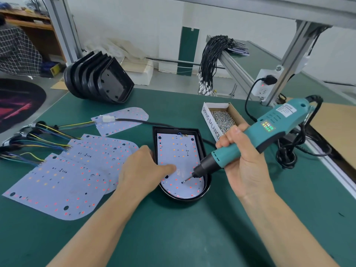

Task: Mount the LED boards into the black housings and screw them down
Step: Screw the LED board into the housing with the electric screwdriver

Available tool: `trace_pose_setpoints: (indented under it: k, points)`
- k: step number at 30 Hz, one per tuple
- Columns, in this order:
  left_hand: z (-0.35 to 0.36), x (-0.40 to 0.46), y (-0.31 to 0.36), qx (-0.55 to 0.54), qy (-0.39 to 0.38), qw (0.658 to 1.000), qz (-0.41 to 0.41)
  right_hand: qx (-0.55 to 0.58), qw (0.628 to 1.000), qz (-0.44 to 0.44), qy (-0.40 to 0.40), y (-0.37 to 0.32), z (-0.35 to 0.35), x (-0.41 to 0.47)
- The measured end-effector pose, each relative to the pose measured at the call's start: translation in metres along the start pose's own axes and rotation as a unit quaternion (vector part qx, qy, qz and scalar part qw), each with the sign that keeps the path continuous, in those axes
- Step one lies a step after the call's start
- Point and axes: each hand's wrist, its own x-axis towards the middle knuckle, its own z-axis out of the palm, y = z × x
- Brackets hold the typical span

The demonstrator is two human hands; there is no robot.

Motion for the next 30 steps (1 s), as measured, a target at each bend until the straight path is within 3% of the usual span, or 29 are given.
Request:
trace_pose_setpoints:
  k: [13, 19, 23, 26, 30]
  points:
    - [0.007, 0.002, -0.005, -0.069, -0.005, 0.998, 0.007, -0.042, 0.999, 0.009, -0.021, 0.000, 0.008, 0.003]
    - [0.011, 0.003, -0.004, -0.092, 0.002, 0.996, 0.016, -0.083, 0.988, 0.006, -0.128, -0.005, 0.016, 0.001]
    - [0.012, 0.004, -0.006, -0.120, -0.006, 0.993, 0.010, -0.064, 0.973, 0.059, -0.215, -0.013, 0.013, 0.005]
    - [0.012, 0.004, -0.007, -0.132, -0.016, 0.991, 0.003, -0.007, 0.966, 0.096, -0.240, -0.018, 0.009, 0.010]
    - [0.012, 0.004, -0.008, -0.141, -0.023, 0.990, -0.009, -0.036, 0.957, 0.114, -0.265, -0.020, 0.002, 0.014]
